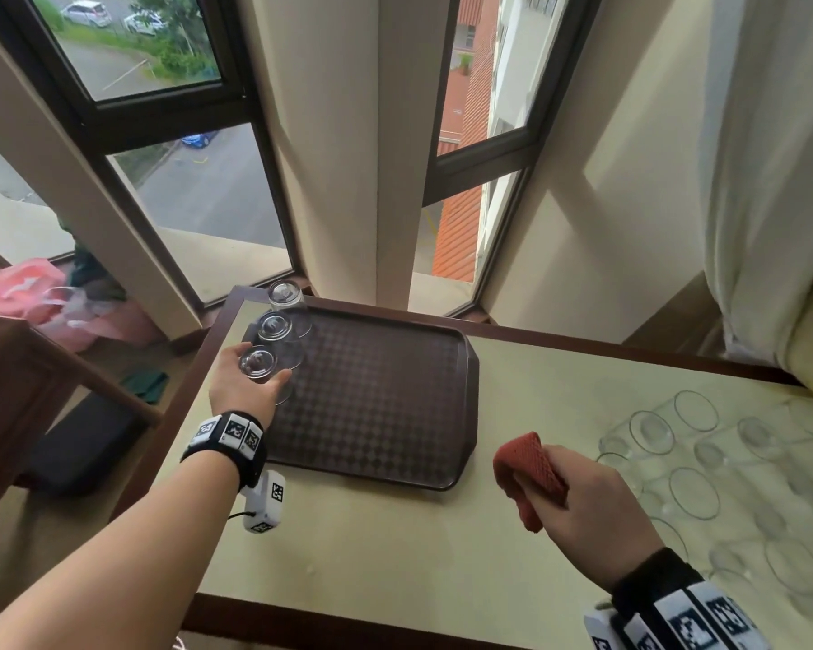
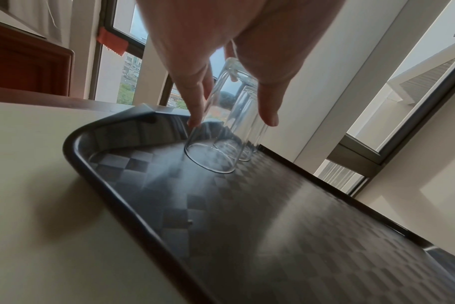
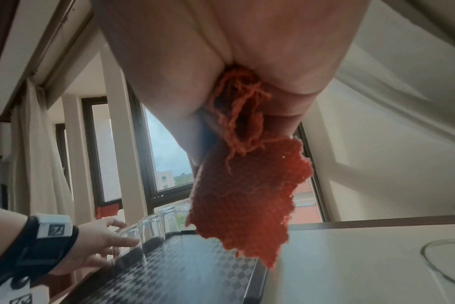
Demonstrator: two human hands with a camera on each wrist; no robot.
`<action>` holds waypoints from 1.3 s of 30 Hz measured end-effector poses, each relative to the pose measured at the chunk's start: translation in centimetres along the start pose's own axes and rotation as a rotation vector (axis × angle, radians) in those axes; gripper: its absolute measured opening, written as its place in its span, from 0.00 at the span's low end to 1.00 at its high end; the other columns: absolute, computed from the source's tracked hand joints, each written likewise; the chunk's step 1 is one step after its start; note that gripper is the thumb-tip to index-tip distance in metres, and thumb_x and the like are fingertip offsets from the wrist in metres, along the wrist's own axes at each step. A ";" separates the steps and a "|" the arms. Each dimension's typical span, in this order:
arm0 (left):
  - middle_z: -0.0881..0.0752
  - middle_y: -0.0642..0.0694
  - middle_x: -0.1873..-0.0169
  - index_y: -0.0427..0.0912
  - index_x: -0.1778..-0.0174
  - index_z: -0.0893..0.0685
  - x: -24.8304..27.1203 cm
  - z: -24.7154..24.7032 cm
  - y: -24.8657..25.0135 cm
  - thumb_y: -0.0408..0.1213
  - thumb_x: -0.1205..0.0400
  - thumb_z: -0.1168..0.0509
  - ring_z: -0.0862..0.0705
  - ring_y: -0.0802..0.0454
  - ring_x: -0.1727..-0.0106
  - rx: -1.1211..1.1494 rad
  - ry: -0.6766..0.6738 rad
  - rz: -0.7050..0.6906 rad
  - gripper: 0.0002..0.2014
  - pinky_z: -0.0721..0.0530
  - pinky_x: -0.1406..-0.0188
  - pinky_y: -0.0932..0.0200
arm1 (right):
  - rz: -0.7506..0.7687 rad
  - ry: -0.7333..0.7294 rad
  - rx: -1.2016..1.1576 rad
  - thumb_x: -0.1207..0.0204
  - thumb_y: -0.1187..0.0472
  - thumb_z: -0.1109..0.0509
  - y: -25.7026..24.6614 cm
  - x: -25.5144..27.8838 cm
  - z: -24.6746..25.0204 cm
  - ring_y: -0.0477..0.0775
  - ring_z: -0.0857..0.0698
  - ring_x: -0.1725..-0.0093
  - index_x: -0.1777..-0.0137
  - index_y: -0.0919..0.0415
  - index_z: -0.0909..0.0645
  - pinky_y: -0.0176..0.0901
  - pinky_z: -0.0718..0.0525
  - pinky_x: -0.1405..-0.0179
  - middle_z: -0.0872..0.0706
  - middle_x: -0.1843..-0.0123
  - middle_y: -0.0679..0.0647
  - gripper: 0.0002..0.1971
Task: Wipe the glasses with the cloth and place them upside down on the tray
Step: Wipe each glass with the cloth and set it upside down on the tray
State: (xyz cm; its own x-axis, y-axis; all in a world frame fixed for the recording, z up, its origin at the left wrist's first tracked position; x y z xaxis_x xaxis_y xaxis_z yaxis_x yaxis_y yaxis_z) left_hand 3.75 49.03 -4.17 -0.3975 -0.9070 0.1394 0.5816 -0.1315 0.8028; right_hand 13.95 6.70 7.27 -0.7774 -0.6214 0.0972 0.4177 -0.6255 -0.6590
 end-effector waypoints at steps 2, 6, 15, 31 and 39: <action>0.17 0.39 0.27 0.48 0.19 0.24 0.3 0.2 0.1 0.45 0.30 0.10 0.16 0.37 0.27 -0.031 0.005 0.032 0.45 0.19 0.23 0.43 | 0.001 0.029 -0.045 0.16 0.59 0.26 -0.3 0.5 1.1 0.49 0.10 0.66 0.57 0.45 0.15 0.50 0.11 0.61 0.11 0.68 0.44 0.08; 0.27 0.30 0.24 0.44 0.19 0.28 3.9 1.2 1.5 0.62 0.35 0.12 0.25 0.29 0.22 -0.098 0.178 0.105 0.53 0.19 0.24 0.31 | -0.074 0.215 -0.120 0.18 0.60 0.22 0.6 2.0 4.9 0.46 0.09 0.66 0.56 0.45 0.12 0.45 0.12 0.60 0.08 0.67 0.42 0.08; 0.19 0.57 0.51 0.53 0.36 0.17 22.7 -14.4 11.4 0.45 0.16 0.23 0.21 0.57 0.52 -0.128 -0.557 -0.756 0.15 0.15 0.48 0.55 | -0.326 0.641 -0.205 0.22 0.58 0.18 5.5 7.3 15.0 0.45 0.13 0.60 0.58 0.46 0.17 0.37 0.20 0.63 0.11 0.61 0.46 0.10; 0.16 0.56 0.30 0.58 0.27 0.24 31.6 -29.3 12.8 0.47 0.27 0.13 0.18 0.53 0.28 -0.281 -0.828 -0.582 0.36 0.19 0.23 0.47 | -0.275 0.503 -0.156 0.20 0.56 0.20 14.7 12.5 18.9 0.37 0.12 0.58 0.59 0.41 0.17 0.39 0.14 0.61 0.11 0.57 0.29 0.11; 0.12 0.47 0.38 0.60 0.33 0.16 31.9 -17.3 20.8 0.60 0.41 0.12 0.12 0.49 0.34 0.531 -0.570 -0.244 0.39 0.12 0.36 0.54 | -0.182 0.482 -0.321 0.20 0.54 0.20 11.8 10.3 20.0 0.43 0.10 0.59 0.54 0.47 0.12 0.31 0.13 0.65 0.08 0.62 0.44 0.03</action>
State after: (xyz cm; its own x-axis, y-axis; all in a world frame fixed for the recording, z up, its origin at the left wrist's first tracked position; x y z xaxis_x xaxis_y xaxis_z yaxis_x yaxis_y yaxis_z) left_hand 15.47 10.47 6.88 -0.8528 -0.5156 0.0835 0.0749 0.0374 0.9965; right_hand 20.30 -16.53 15.44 -0.9799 -0.1871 -0.0696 0.1532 -0.4814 -0.8630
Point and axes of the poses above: each hand's wrist, its own x-axis away from the middle knuckle, its own z-axis out of the back of the hand, y = z × x, the point moved 5 cm from there along -x, towards the middle knuckle
